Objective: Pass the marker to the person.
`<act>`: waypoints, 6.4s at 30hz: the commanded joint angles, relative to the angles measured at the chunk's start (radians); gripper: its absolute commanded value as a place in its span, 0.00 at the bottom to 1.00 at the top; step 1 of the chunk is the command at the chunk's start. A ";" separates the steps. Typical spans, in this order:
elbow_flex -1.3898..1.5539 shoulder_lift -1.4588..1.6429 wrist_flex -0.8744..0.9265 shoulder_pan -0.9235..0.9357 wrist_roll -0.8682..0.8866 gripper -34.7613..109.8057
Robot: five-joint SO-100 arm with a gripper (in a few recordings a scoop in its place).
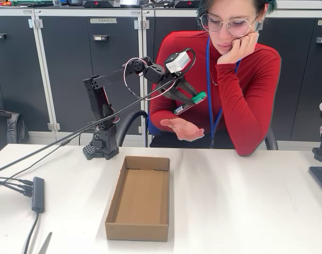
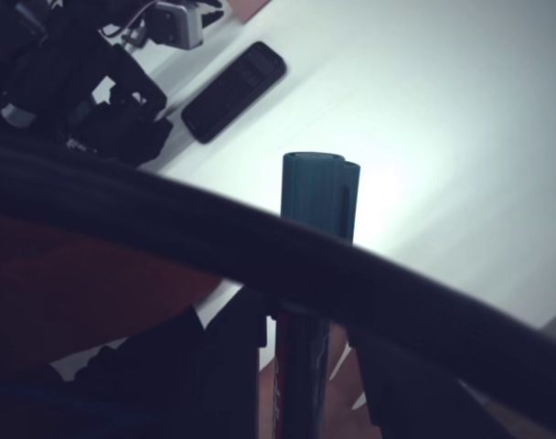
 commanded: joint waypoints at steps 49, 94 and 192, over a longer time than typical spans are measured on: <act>0.014 0.058 0.014 0.063 0.023 0.40; 0.094 0.114 -0.012 0.092 0.009 0.39; 0.037 0.106 -0.055 0.132 -0.005 0.39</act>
